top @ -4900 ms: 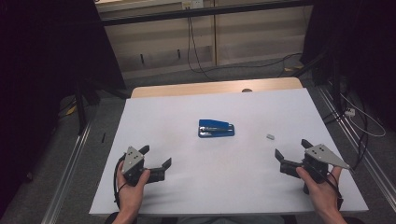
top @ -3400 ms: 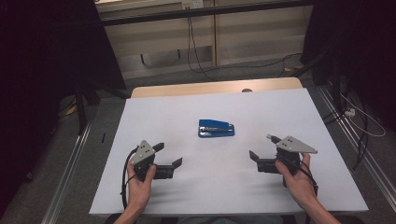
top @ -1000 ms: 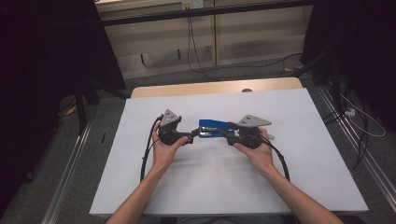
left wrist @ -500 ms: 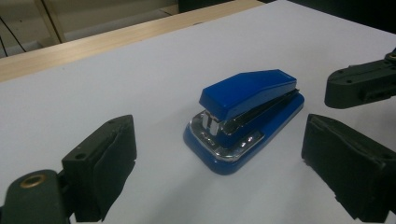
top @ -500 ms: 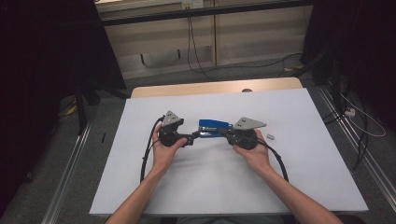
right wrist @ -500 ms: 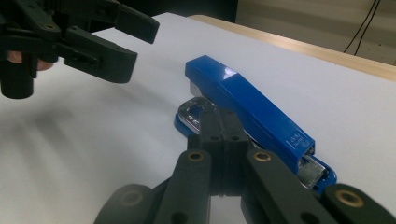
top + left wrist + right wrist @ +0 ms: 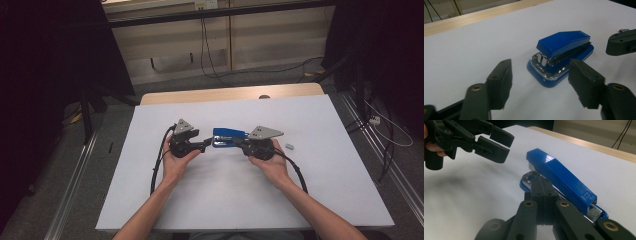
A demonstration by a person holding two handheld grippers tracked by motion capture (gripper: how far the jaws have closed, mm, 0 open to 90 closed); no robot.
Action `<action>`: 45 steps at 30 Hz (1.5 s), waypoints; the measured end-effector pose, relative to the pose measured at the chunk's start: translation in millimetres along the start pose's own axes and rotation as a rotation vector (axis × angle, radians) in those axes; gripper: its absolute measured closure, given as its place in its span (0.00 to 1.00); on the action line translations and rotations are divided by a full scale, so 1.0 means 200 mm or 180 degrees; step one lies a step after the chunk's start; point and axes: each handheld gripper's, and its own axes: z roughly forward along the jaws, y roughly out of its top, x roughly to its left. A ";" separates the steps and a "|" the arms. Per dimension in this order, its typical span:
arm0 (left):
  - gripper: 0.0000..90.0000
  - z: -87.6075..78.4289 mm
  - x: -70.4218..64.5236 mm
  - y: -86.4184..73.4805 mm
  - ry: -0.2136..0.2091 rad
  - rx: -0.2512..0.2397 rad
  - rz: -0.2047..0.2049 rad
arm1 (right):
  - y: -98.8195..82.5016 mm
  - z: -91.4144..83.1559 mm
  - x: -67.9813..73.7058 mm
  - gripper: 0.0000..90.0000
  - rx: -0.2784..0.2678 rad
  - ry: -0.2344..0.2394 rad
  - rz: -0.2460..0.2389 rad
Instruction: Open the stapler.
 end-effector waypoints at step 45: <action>1.00 0.19 0.00 0.00 0.0031 0.0293 0.0020 | 0.05 0.25 0.00 1.00 0.0659 -0.0043 -0.0016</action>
